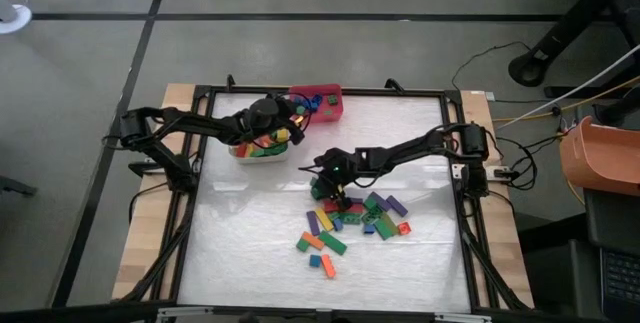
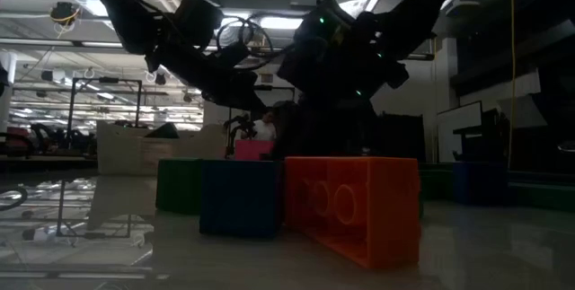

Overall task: Sort blocks by size
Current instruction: Put the small green game piece into the red bin

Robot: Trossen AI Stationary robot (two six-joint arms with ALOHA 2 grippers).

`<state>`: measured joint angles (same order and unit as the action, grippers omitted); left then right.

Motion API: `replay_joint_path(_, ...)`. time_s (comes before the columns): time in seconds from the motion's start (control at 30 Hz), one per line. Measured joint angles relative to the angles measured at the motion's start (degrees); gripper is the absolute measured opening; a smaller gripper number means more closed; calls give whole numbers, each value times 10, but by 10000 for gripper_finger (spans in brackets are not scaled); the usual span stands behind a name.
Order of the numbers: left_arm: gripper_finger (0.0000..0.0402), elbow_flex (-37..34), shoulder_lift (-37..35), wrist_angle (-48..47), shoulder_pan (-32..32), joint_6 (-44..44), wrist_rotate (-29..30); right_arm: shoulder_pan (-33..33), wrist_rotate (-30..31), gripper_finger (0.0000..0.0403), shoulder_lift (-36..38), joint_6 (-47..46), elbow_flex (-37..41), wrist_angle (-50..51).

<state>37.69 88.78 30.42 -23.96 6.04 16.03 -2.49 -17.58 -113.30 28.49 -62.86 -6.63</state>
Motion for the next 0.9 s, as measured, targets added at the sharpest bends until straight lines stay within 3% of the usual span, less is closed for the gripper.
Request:
replay_joint_path(0.23,200,0,-91,-54,15,33,4,-40,23,166,2,26,-90,66)
replay_joint_path(0.37,200,0,-181,-180,27,12,6,-78,67,152,2,91,-154,137)
replay_joint_path(0.57,200,0,-285,-392,61,-101,-2,-147,163,142,2,184,-223,172)
replay_joint_path(0.73,200,0,-303,-483,103,-186,-31,-208,220,159,3,198,-249,168)
replay_joint_path(0.9,200,0,-280,-475,157,-203,-39,-256,196,159,-1,195,-247,172)
